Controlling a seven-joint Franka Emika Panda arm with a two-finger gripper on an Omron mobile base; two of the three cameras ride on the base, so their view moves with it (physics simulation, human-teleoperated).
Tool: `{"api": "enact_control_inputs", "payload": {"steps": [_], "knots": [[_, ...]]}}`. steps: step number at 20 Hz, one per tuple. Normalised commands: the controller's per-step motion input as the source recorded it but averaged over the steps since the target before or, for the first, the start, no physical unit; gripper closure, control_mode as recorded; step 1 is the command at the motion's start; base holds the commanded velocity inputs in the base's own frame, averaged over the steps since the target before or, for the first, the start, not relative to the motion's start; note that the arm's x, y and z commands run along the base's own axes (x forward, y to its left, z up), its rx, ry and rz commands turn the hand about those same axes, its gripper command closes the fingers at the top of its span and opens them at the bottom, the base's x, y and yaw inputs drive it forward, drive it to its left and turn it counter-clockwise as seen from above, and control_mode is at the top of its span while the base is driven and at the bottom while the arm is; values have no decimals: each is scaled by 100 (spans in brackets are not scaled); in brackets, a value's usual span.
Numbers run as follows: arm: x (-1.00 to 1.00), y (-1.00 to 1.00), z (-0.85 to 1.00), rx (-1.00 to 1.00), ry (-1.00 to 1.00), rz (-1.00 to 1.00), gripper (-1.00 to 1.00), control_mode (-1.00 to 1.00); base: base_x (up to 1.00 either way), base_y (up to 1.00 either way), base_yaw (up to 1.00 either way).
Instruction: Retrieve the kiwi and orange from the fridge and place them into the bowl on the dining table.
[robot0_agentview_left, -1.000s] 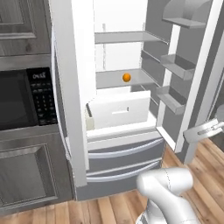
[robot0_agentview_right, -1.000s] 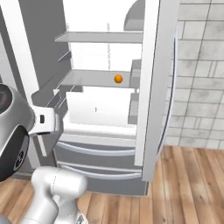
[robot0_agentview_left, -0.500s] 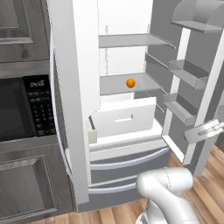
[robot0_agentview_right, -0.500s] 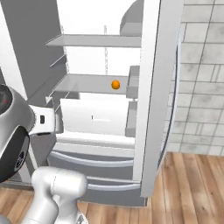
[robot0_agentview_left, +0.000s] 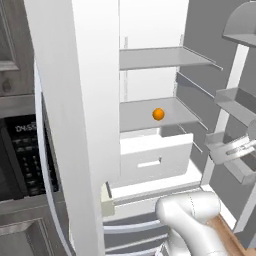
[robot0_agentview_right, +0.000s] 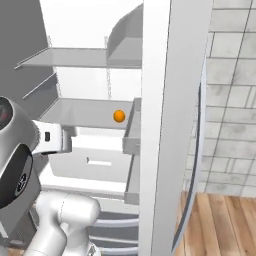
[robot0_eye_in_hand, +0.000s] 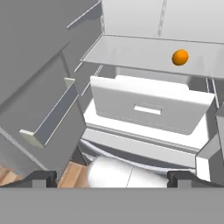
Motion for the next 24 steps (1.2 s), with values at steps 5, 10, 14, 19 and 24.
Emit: {"api": "enact_control_inputs", "payload": {"steps": [5,10,14,19,24], "knots": [[0,0,0,0,0,0,-100,100,90,-29,0],[0,0,0,0,0,0,-100,100,86,0,-3],[0,0,0,0,0,0,-100,100,63,0,-3],[0,0,0,0,0,0,-100,100,39,3,-2],[23,6,-3,0,0,-5,-100,-100,27,9,-4]]}}
